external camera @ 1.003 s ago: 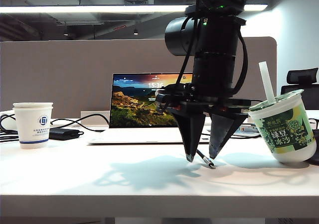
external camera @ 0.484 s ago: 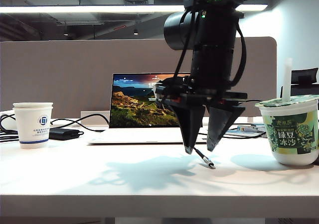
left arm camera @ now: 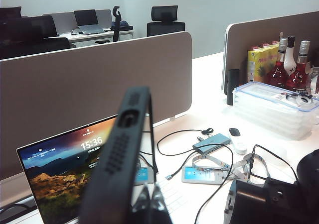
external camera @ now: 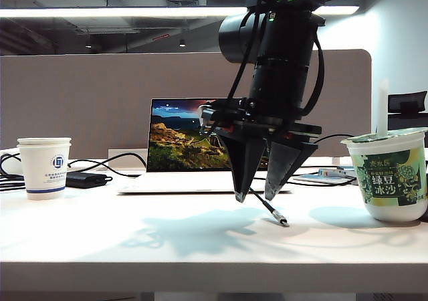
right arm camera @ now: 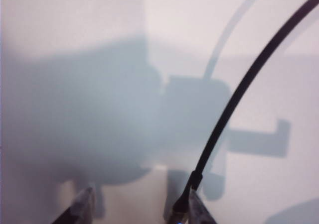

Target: Pick up the black phone, pick up the charger plug, insert the charger plug into the phone's charging port, and finally place the connected phone back on the desk.

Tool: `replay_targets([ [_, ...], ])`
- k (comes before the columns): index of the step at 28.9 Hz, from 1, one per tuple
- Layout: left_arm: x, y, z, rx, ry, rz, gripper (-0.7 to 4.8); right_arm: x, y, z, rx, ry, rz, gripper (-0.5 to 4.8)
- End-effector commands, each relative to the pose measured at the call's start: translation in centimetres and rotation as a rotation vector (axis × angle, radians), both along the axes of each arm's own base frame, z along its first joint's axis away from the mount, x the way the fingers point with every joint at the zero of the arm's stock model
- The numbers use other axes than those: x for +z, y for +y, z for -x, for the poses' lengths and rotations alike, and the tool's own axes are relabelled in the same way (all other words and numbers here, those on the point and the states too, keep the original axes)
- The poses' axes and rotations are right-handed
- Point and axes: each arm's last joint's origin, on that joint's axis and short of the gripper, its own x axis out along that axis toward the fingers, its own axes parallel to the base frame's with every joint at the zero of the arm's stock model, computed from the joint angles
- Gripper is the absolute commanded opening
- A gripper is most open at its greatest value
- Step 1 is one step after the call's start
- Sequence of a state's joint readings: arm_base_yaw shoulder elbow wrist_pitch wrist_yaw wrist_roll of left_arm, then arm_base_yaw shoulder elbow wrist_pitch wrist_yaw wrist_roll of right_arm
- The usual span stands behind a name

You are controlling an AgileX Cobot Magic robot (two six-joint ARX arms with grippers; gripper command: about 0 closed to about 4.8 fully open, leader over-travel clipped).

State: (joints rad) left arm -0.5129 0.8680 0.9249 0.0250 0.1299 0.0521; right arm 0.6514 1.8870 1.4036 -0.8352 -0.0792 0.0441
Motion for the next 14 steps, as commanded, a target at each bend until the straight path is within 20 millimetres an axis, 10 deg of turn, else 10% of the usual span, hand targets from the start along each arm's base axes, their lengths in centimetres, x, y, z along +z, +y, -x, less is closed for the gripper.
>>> replay_targets([
  [1, 0.77, 0.15, 0.24, -0.003, -0.049, 0.026, -0.07, 0.16, 0.05, -0.1, 0.021, -0.035, 0.015, 2.39],
  [14, 0.76, 0.15, 0.23, -0.003, -0.049, 0.026, -0.07, 0.08, 0.03, -0.25, 0.013, -0.054, 0.033, 2.39],
])
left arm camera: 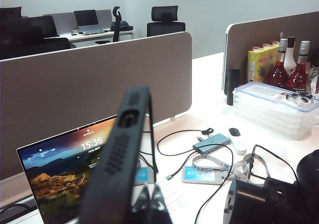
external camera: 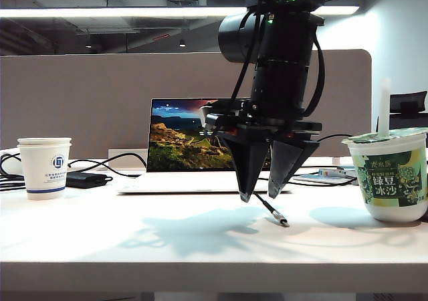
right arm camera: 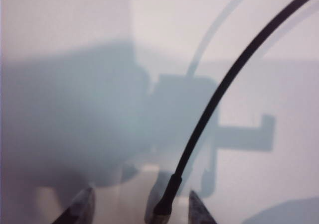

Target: Pick up the black phone, pick up the charger plug, insert the charger plug into the phone's charging port, and finally place the connected phone back on the desk.

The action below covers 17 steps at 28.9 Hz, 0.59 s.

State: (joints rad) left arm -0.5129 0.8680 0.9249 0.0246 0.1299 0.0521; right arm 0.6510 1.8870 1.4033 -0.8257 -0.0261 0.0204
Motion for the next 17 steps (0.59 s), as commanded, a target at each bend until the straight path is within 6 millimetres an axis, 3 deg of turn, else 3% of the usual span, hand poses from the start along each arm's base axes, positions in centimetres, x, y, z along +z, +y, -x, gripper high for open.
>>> replay_targets([
  [1, 0.8, 0.1, 0.2, -0.003, -0.049, 0.026, -0.07, 0.0, 0.1, -0.1, 0.002, -0.009, -0.005, 2.39],
  [17, 0.7, 0.1, 0.2, -0.003, -0.048, 0.025, -0.07, -0.4, -1.3, -1.0, -0.025, 0.068, -0.055, 2.4],
])
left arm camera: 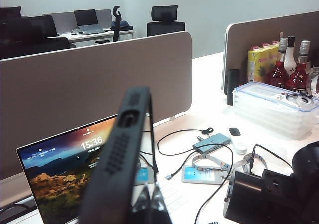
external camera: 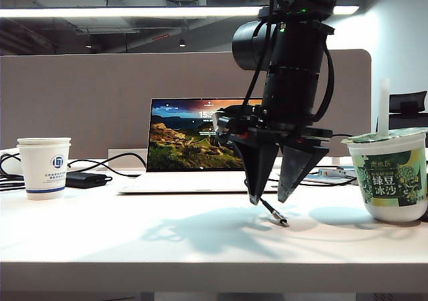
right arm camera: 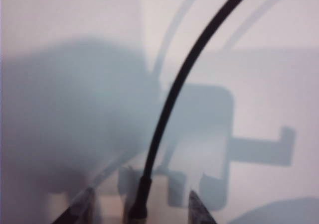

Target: Pick up the black phone, pick up the charger plug, insert the charger plug into the phone's charging port, and finally place the connected phone back on the desk.

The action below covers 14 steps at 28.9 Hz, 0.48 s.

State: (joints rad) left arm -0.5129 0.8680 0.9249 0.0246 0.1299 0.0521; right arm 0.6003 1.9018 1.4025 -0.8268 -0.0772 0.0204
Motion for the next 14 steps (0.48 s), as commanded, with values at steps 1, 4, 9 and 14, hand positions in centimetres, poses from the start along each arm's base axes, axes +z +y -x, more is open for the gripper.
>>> replay_targets([
  [1, 0.74, 0.14, 0.22, -0.003, -0.048, 0.025, -0.07, 0.03, 0.09, 0.2, 0.014, 0.031, -0.023, 2.4],
  [4, 0.74, 0.14, 0.22, -0.003, -0.048, 0.025, -0.07, -0.12, 0.07, 0.31, 0.019, 0.055, -0.027, 2.39],
  [9, 0.74, 0.14, 0.22, -0.003, -0.048, 0.025, -0.07, -0.47, 0.1, 0.27, 0.022, 0.066, -0.019, 2.39],
  [14, 0.74, 0.14, 0.22, -0.003, -0.048, 0.025, -0.07, -0.73, 0.13, 0.22, 0.021, 0.072, -0.015, 2.39],
])
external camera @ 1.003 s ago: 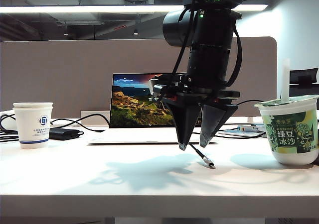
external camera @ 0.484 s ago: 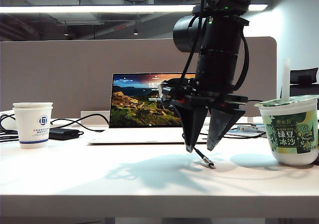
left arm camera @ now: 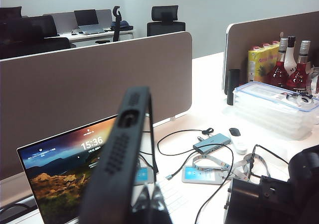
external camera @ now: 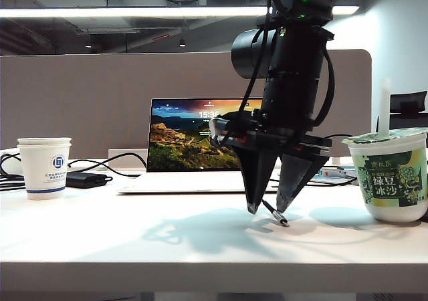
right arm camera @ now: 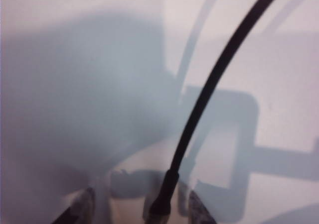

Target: Pick up the black phone, pick up the charger plug, insert the charger plug into the phone's charging port, and finally place the connected phone back on the desk.

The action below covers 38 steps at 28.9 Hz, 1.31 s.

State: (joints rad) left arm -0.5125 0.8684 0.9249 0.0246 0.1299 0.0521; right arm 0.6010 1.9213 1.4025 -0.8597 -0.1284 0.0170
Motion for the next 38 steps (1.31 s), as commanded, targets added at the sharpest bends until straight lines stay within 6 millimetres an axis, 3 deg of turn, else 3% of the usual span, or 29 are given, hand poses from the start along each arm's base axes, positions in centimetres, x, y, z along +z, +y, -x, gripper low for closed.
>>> replay_targets([
  [1, 0.75, 0.14, 0.24, -0.003, -0.048, 0.025, -0.07, -0.08, 0.08, -0.02, 0.006, 0.003, -0.002, 2.39],
  [15, 0.75, 0.14, 0.24, -0.003, -0.048, 0.025, -0.07, -0.46, -0.01, 0.09, -0.007, 0.032, 0.015, 2.3],
  [18, 0.75, 0.14, 0.24, -0.003, -0.048, 0.025, -0.07, -0.46, -0.03, 0.11, -0.007, 0.035, 0.017, 1.79],
  [22, 0.75, 0.14, 0.24, -0.003, -0.048, 0.025, -0.07, -0.48, -0.06, 0.16, -0.007, 0.041, 0.021, -0.03],
  [23, 0.75, 0.14, 0.24, -0.003, -0.048, 0.025, -0.07, -0.48, -0.06, 0.16, -0.007, 0.04, 0.021, -0.07],
  [36, 0.74, 0.14, 0.24, -0.003, -0.047, 0.024, -0.07, -0.32, 0.13, -0.07, -0.005, 0.017, -0.008, 0.01],
  [38, 0.73, 0.14, 0.23, -0.003, -0.047, 0.024, -0.07, -0.32, 0.25, 0.0, 0.004, 0.044, -0.046, 1.21],
])
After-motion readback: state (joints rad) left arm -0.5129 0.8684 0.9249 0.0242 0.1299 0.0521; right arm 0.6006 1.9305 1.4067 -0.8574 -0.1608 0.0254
